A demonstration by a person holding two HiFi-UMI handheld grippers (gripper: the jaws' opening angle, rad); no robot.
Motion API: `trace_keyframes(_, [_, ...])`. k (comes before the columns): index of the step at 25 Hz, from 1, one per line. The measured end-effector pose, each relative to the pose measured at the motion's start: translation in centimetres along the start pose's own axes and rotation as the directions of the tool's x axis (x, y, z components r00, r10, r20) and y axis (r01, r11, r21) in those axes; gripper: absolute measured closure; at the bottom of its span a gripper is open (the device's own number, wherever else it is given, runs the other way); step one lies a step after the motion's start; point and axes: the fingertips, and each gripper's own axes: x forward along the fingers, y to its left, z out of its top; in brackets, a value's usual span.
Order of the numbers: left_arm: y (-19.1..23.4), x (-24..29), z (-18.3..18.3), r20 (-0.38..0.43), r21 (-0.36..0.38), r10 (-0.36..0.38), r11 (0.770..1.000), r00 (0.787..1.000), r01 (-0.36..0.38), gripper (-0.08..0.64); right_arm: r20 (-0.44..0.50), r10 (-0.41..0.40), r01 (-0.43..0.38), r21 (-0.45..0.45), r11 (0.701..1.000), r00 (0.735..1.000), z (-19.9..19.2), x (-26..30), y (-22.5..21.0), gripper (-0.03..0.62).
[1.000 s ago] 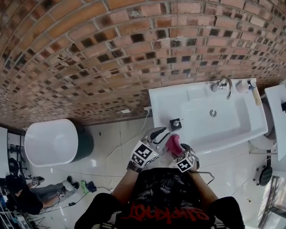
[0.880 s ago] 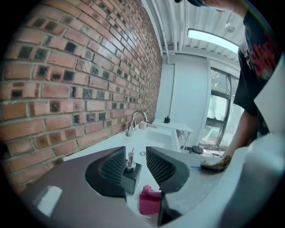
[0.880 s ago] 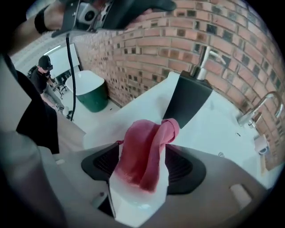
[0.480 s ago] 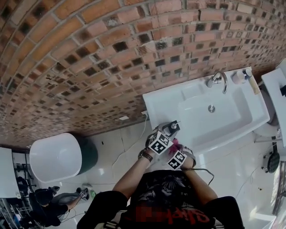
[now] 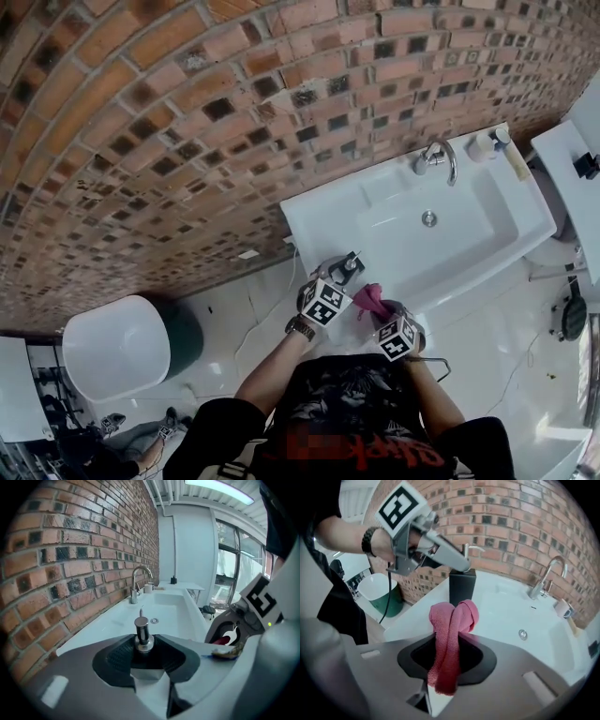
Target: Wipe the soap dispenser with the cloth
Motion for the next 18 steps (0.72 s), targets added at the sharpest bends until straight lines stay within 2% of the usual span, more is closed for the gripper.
trace_keyframes(3, [0.1, -2.3, 1.3, 0.109, -0.120, -0.044, 0.991, 0.993, 0.057, 0.420, 0.135, 0.014, -0.028, 0.102, 0.994, 0.991, 1.8, -3.0, -1.5, 0.500])
trace_keyframes(5, [0.5, -5.0, 3.1, 0.200, -0.206, -0.061, 0.973, 0.978, 0.102, 0.420, 0.260, 0.048, -0.092, 0.159, 0.983, 0.964, 3.5, -6.0, -2.2, 0.508])
trace_keyframes(7, [1.3, -8.1, 5.4, 0.283, -0.272, -0.054, 0.953, 0.958, 0.134, 0.420, 0.402, 0.071, -0.150, 0.168, 0.974, 0.913, 6.3, -10.0, -2.6, 0.511])
trace_keyframes(9, [2.2, -11.3, 7.8, 0.335, -0.318, -0.045, 0.935, 0.941, 0.158, 0.420, 0.528, 0.086, -0.183, 0.135, 0.974, 0.845, 10.0, -14.5, -2.7, 0.514])
trace_keyframes(12, [2.7, -15.3, 10.9, 0.334, -0.364, -0.046, 0.915, 0.941, 0.174, 0.420, 0.653, 0.115, -0.191, 0.047, 0.980, 0.749, 16.5, -19.9, -1.6, 0.517])
trace_keyframes(15, [2.0, -18.3, 13.6, 0.325, -0.366, -0.048, 0.915, 0.944, 0.173, 0.420, 0.732, 0.175, -0.222, -0.034, 0.974, 0.658, 22.5, -23.4, 0.9, 0.517])
trace_keyframes(17, [1.4, -19.6, 15.2, 0.334, -0.347, -0.047, 0.922, 0.941, 0.170, 0.420, 0.752, 0.231, -0.262, -0.079, 0.962, 0.618, 25.0, -24.6, 2.6, 0.517])
trace_keyframes(18, [1.1, -20.2, 15.9, 0.346, -0.337, -0.047, 0.926, 0.937, 0.171, 0.420, 0.754, 0.252, -0.278, -0.095, 0.956, 0.607, 25.6, -24.7, 3.2, 0.517])
